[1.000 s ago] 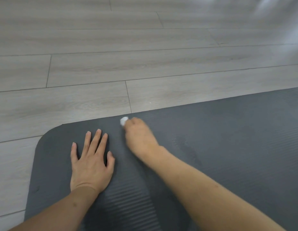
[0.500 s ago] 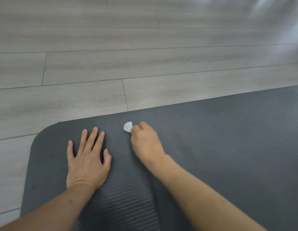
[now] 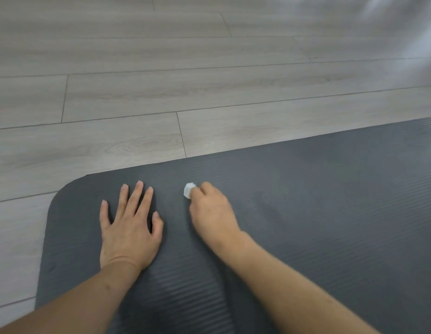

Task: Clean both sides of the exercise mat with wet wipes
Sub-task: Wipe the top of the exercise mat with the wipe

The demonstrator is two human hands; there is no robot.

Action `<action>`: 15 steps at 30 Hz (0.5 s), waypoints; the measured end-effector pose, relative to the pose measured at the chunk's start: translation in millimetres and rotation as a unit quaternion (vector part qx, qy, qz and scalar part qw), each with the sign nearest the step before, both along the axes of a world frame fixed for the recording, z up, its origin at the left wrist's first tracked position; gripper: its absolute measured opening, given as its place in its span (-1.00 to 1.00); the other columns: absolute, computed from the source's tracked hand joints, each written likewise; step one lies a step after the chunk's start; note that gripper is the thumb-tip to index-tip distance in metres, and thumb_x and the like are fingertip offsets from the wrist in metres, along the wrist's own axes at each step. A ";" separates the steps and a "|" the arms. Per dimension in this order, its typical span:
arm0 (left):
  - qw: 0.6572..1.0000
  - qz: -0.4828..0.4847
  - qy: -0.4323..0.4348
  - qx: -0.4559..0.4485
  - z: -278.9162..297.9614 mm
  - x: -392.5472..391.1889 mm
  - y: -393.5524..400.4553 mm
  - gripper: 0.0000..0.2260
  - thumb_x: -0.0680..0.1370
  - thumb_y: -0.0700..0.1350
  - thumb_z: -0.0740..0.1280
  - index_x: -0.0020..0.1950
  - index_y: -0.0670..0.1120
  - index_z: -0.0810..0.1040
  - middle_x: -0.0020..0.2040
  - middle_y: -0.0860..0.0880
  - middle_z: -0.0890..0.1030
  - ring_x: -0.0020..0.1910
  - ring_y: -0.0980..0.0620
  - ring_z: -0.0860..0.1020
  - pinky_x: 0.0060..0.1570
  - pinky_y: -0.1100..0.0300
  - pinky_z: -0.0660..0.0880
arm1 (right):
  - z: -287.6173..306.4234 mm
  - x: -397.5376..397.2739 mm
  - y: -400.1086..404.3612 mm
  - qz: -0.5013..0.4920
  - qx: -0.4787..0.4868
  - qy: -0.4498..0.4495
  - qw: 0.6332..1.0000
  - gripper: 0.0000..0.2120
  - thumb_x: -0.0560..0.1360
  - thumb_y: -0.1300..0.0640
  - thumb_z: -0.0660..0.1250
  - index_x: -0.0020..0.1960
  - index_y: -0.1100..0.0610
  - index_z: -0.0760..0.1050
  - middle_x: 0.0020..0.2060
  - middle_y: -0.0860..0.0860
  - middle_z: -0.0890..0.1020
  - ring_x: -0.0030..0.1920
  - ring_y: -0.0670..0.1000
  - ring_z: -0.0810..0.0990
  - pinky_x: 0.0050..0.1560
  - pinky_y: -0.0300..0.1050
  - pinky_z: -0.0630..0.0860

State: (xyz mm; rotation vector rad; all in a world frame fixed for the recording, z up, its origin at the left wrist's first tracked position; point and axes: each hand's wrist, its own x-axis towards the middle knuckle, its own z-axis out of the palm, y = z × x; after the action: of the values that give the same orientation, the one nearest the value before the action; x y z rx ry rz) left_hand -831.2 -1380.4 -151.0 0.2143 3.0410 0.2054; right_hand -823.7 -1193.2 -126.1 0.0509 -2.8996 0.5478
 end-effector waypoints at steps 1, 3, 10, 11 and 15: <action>1.000 0.000 0.001 -0.001 -0.3 0.0 -0.5 -0.38 0.62 0.17 -0.14 0.67 0.06 0.18 0.69 0.11 0.04 0.68 0.07 -0.11 0.61 -0.19 -0.17 | 1.0 -0.9 28.0 0.005 0.015 0.003 1.000 -0.78 0.26 0.38 0.45 -0.15 0.22 0.51 -0.29 0.14 0.51 -0.35 0.20 0.51 -0.42 -0.07 0.43; 1.000 0.000 0.000 -0.002 -0.3 -0.8 -0.1 -0.38 0.62 0.18 -0.14 0.68 0.06 0.17 0.69 0.11 0.03 0.68 0.07 -0.11 0.61 -0.19 -0.18 | 7.5 -0.7 98.9 -0.108 0.052 -0.028 0.992 -0.88 0.36 0.40 0.38 -0.18 0.25 0.49 -0.25 0.20 0.53 -0.27 0.25 0.55 -0.33 0.00 0.44; 1.000 0.002 -0.003 -0.007 1.3 0.1 1.0 -0.37 0.62 0.18 -0.14 0.68 0.06 0.15 0.68 0.12 -0.01 0.67 0.07 -0.14 0.61 -0.19 -0.17 | 4.2 -6.1 106.3 -0.297 0.020 -0.039 0.954 -0.74 0.46 0.34 0.19 0.04 0.15 0.57 -0.10 0.15 0.62 -0.05 0.22 0.58 -0.04 -0.01 0.46; 1.000 0.001 -0.002 -0.008 1.0 0.0 0.5 -0.37 0.62 0.18 -0.14 0.68 0.06 0.15 0.68 0.12 -0.01 0.67 0.07 -0.14 0.61 -0.20 -0.17 | 0.3 -6.5 65.2 -0.225 0.006 -0.049 0.973 -0.73 0.42 0.36 0.21 0.02 0.15 0.57 -0.14 0.12 0.62 -0.09 0.20 0.59 -0.07 -0.02 0.48; 1.000 0.000 -0.002 -0.004 1.3 0.5 0.8 -0.37 0.62 0.18 -0.13 0.68 0.05 0.18 0.68 0.11 0.02 0.67 0.07 -0.12 0.61 -0.18 -0.17 | -5.2 3.6 13.5 0.044 0.014 -0.046 0.998 -0.84 0.40 0.37 0.19 -0.08 0.25 0.49 -0.18 0.19 0.54 -0.17 0.22 0.52 -0.21 0.02 0.51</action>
State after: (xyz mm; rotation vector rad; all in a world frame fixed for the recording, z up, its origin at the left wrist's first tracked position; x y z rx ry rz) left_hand -830.7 -1379.6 -149.6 0.2138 3.0374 0.1926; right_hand -820.1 -1179.7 -131.4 0.1637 -3.0056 0.5390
